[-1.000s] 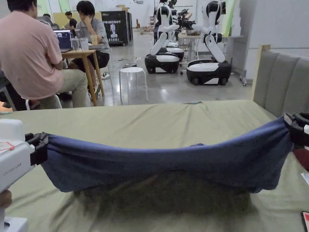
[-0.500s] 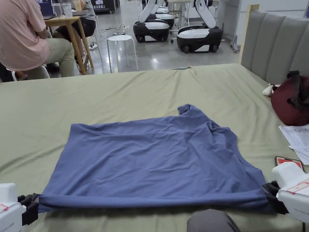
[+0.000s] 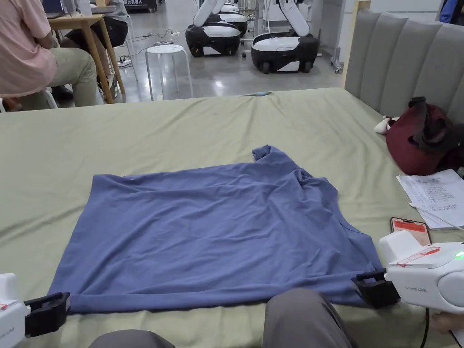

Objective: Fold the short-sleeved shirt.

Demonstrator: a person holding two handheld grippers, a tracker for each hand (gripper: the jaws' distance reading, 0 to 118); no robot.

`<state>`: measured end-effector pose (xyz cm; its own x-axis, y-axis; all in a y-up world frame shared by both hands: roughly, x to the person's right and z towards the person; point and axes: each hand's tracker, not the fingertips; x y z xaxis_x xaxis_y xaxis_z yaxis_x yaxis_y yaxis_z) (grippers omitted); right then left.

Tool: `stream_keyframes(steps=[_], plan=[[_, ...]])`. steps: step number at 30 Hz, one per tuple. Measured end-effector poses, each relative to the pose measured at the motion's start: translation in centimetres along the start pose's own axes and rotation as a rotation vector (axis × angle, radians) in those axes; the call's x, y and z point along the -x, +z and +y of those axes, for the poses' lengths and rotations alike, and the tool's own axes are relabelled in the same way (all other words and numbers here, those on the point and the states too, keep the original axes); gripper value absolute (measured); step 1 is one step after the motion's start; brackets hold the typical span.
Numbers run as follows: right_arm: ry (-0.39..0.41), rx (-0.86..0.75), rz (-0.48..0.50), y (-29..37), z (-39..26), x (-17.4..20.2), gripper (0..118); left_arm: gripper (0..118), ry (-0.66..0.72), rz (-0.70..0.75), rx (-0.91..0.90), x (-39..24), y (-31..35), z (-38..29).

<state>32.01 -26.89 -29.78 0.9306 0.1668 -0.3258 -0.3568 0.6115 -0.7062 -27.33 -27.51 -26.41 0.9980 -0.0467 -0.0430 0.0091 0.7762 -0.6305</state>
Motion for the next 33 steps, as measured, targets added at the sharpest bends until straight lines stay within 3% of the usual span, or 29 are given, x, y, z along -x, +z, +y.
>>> stream_keyframes(steps=[3,7,10,11,16,29,33], plan=[[-0.029,-0.069,0.013,1.9,-0.3,-0.2,108,107,-0.004,0.003,-0.033,0.5,1.6,0.1],[-0.122,-0.090,0.021,3.7,-0.5,-0.3,90,95,0.022,0.013,-0.029,1.0,3.0,0.2],[-0.130,-0.084,-0.006,4.0,-0.5,0.2,7,18,0.026,0.055,-0.034,1.2,3.3,0.0],[-0.130,-0.081,-0.029,4.1,-0.6,0.4,1,0,0.031,0.063,-0.036,1.1,3.4,-0.1],[-0.087,-0.071,-0.049,4.8,-0.3,1.9,0,0,0.044,0.035,-0.043,0.8,4.1,-0.2],[-0.119,-0.069,-0.069,4.6,0.0,2.5,0,0,0.102,0.029,-0.042,0.1,4.0,-0.2],[-0.136,-0.072,-0.056,4.6,-0.2,2.5,0,18,0.122,0.034,-0.025,0.8,3.4,-0.3]])
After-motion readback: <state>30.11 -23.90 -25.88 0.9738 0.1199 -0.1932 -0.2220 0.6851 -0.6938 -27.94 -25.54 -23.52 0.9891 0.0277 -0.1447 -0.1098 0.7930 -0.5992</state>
